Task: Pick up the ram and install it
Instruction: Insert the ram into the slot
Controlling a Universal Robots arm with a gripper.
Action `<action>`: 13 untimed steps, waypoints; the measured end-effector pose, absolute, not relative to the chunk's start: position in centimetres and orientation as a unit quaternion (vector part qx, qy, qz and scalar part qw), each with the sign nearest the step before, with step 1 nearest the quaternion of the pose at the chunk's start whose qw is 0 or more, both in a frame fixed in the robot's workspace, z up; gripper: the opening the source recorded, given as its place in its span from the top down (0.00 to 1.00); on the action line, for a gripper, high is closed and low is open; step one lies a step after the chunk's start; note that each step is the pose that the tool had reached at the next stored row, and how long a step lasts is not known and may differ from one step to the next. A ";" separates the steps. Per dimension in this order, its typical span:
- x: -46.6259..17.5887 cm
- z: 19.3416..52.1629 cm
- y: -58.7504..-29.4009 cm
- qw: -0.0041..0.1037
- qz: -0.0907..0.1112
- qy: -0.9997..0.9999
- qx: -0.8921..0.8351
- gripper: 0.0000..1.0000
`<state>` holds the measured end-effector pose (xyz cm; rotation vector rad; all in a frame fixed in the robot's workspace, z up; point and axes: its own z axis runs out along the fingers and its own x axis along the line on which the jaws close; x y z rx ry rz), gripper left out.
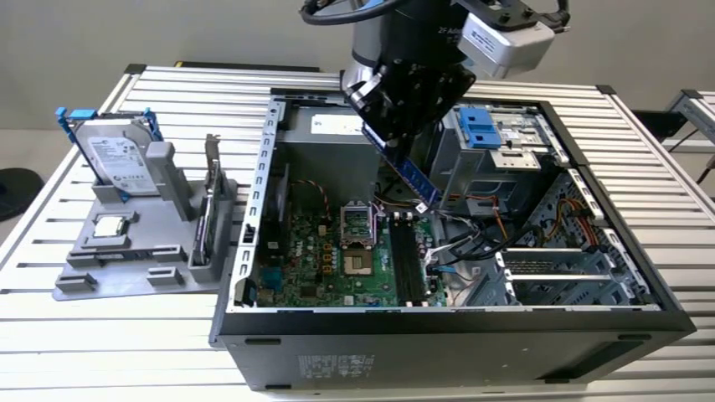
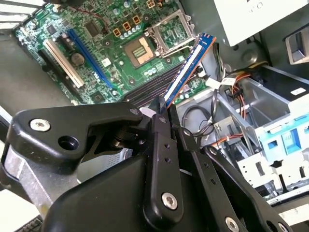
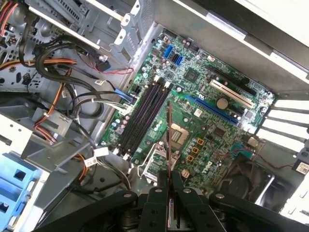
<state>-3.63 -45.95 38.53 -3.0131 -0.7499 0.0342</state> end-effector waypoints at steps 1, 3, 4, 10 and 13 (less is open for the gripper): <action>-3.6 38.5 -46.0 0.018 0.011 -0.239 -0.971 1.00; -3.6 38.5 -46.0 0.018 0.011 -0.233 -0.972 1.00; -3.6 38.5 -46.0 0.018 0.011 -0.231 -0.973 1.00; -3.6 38.5 -46.0 0.018 0.011 -0.215 -0.976 1.00; -3.6 38.5 -46.0 0.019 0.010 -0.207 -0.978 1.00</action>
